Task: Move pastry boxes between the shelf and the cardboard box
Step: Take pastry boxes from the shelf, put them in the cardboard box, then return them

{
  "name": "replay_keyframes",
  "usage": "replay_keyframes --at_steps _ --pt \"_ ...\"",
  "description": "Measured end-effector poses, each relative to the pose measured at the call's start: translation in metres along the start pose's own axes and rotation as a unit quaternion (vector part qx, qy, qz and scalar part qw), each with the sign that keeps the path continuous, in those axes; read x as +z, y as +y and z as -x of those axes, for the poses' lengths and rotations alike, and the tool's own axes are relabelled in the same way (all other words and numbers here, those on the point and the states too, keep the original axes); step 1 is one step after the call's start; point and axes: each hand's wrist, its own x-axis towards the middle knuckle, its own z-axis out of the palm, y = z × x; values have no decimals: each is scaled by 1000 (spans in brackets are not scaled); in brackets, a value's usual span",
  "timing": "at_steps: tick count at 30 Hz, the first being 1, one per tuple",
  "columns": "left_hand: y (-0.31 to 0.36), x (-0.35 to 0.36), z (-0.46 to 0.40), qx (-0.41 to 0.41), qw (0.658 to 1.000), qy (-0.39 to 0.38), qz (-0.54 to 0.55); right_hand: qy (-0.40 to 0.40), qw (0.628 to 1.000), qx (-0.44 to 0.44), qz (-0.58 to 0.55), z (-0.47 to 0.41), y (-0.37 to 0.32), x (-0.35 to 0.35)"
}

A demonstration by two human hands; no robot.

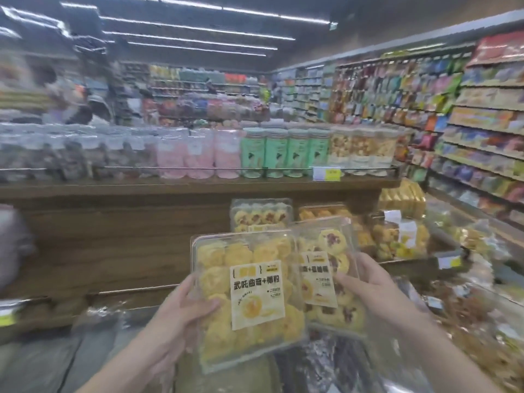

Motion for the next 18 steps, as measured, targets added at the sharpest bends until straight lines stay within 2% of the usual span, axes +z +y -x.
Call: replay_keyframes --at_steps 7,12,18 --pt "-1 17 -38 29 995 94 -10 -123 992 15 -24 -122 16 2" --pt "12 16 -70 41 992 119 -25 -153 987 30 -39 -173 25 17" --pt "25 -6 -107 34 993 106 -44 -144 987 43 -60 -211 37 33"
